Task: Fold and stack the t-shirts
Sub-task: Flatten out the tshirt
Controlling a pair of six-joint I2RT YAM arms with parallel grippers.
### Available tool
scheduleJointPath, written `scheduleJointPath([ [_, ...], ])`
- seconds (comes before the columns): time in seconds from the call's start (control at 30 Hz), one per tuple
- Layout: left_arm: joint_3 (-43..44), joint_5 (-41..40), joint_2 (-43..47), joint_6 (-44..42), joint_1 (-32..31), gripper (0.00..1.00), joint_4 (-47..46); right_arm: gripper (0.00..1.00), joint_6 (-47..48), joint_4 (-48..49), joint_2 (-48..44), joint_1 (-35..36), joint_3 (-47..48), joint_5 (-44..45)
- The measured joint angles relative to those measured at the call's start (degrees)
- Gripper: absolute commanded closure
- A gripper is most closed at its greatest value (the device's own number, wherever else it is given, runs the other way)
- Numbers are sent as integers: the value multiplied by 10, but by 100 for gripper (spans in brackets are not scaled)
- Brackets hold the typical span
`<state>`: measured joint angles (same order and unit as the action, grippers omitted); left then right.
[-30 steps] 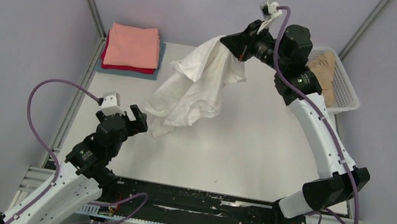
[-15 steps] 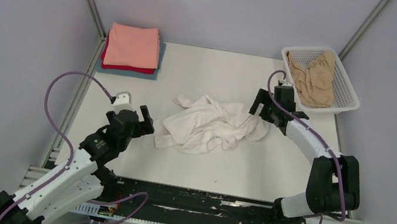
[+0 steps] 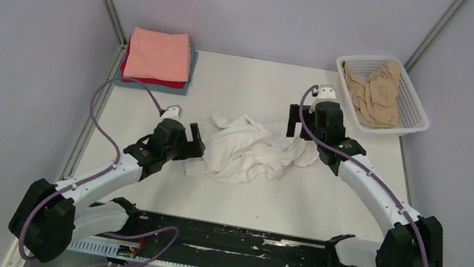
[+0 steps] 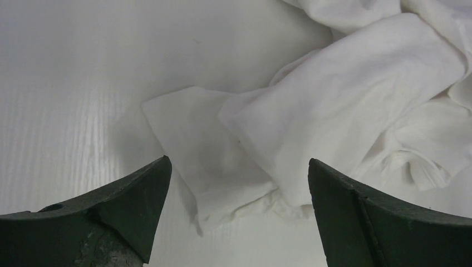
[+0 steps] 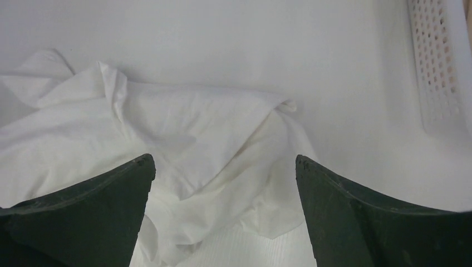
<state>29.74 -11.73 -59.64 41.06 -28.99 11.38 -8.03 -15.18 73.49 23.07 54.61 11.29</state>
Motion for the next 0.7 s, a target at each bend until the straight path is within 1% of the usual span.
scheduleJointPath([
  [0.17, 8, 34, -41, 0, 2, 1, -56, 0, 56, 25, 2, 20, -42, -28],
  [0.3, 38, 54, -111, -1, 2, 11, -74, 0, 99, 36, 43, 39, -51, -51],
  [0.37, 54, 60, -142, -2, 2, 19, -78, 0, 109, 40, 60, 50, -51, -54],
  [0.4, 59, 62, -154, -2, 2, 31, -81, 0, 116, 42, 73, 57, -50, -55],
  [0.43, 63, 64, -165, -3, 2, 40, -83, 0, 123, 43, 89, 65, -48, -54],
  [0.47, 65, 67, -175, -4, 2, 62, -87, 1, 129, 45, 102, 71, -45, -54],
  [0.5, 67, 68, -183, -4, 2, 77, -88, 3, 136, 45, 119, 79, -40, -51],
  [0.53, 69, 69, -191, -3, 2, 95, -89, 4, 141, 46, 132, 85, -35, -47],
  [0.6, 75, 68, -206, -3, 2, 100, -90, 6, 147, 48, 160, 94, -23, -33],
  [0.7, 78, 57, -213, -6, 2, 100, -89, 8, 148, 50, 189, 101, -9, -8],
])
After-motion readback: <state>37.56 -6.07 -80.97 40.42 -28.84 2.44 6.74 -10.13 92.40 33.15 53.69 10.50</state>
